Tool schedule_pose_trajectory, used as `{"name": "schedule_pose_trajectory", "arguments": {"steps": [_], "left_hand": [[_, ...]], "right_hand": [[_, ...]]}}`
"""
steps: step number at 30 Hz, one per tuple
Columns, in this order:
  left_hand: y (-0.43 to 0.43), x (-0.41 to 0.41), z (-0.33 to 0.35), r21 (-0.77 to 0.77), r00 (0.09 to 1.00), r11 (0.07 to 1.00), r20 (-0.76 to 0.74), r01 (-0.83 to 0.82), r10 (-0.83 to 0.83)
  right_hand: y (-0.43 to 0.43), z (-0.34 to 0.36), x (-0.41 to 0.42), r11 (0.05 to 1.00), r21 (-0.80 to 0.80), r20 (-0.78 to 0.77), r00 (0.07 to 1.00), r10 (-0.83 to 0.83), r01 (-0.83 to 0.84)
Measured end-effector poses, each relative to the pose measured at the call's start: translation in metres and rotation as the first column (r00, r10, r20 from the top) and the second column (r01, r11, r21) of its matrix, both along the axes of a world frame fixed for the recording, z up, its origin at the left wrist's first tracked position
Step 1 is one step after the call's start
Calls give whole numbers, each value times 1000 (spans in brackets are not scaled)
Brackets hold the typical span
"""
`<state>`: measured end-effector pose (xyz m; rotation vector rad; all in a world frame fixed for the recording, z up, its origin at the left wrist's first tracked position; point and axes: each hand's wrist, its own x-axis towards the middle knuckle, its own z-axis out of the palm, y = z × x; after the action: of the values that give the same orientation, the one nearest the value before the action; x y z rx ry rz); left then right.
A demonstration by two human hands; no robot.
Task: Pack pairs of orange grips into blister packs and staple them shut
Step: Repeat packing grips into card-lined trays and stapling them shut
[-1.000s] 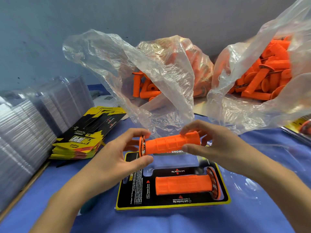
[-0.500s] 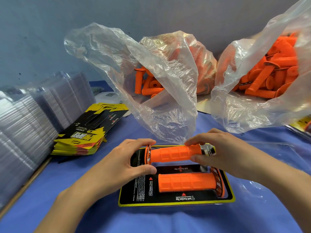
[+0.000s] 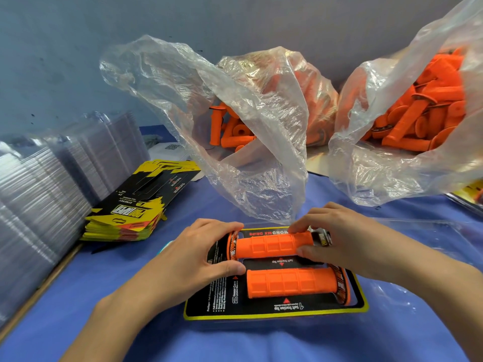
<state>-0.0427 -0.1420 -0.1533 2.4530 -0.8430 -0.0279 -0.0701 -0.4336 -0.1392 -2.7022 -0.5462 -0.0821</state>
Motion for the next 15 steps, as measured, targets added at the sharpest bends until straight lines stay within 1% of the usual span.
{"name": "schedule_pose_trajectory", "arguments": {"steps": [5,10,15], "left_hand": [[-1,0,-1,18,1000,1000,29,1,-1],[0,1,1,-18,996,1000,84,1,1],[6,2,8,-115,989,991,127,-62,77]], "right_hand": [[0,-1,0,1000,8,-6,1000,-2,2],[2,3,-1,999,41,20,1000,-8,7],[1,10,0,990,137,160,986,-51,29]]}}
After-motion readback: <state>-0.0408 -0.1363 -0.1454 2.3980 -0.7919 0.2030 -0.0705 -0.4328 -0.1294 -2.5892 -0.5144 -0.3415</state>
